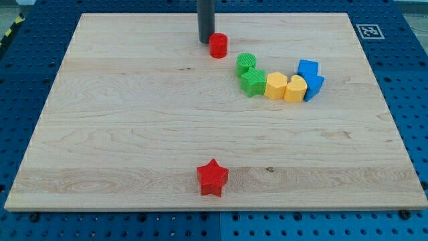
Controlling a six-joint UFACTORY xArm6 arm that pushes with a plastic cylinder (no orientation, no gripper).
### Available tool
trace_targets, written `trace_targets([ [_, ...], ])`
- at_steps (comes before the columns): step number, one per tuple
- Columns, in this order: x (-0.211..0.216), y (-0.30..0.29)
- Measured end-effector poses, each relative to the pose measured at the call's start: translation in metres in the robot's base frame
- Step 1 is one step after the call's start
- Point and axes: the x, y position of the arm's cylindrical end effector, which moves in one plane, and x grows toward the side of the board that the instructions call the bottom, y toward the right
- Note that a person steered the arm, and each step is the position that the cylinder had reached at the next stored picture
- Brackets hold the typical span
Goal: Move the yellow heart right to the red circle
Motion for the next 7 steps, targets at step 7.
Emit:
trace_targets([
  [7,0.033,0.042],
])
